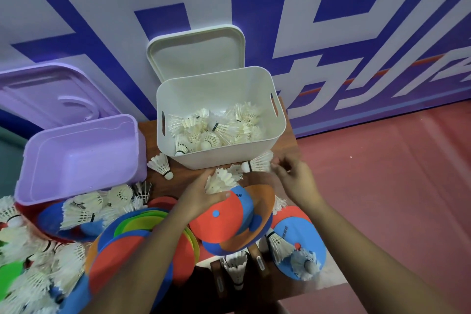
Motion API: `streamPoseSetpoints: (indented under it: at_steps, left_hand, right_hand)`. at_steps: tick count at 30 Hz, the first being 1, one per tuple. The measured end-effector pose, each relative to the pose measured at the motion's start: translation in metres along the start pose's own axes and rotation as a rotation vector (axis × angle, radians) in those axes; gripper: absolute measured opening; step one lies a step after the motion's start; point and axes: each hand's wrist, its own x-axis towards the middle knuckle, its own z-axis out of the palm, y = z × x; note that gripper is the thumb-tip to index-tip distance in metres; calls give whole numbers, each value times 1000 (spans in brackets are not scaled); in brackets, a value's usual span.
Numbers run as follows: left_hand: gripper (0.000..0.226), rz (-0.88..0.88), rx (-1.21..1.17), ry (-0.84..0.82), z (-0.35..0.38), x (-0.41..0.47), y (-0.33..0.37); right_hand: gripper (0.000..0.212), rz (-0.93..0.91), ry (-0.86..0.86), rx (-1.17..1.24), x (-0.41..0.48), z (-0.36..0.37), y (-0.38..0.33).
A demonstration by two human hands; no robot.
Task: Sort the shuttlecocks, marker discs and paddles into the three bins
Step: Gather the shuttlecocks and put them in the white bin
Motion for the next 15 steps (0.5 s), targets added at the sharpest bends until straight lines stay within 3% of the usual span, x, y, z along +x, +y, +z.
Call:
streamPoseSetpoints:
  at_steps: [3,7,13,15]
  left_hand:
    - [58,28,8,-42,-1,-5,4]
    - [72,35,11,-103,-4,-12,5]
    - [54,49,-66,-29,-15,-25,-2]
    - [52,25,-117,-1,-20,-30,-8]
  right_hand:
    - [8,-34,-144,53,-15,14,-22]
    - [9,-94,-299,68,-28,41,-29]
    - [20,-38,-405,223,-33,61,-43]
    - [19,28,-320,282,-28,64,-44]
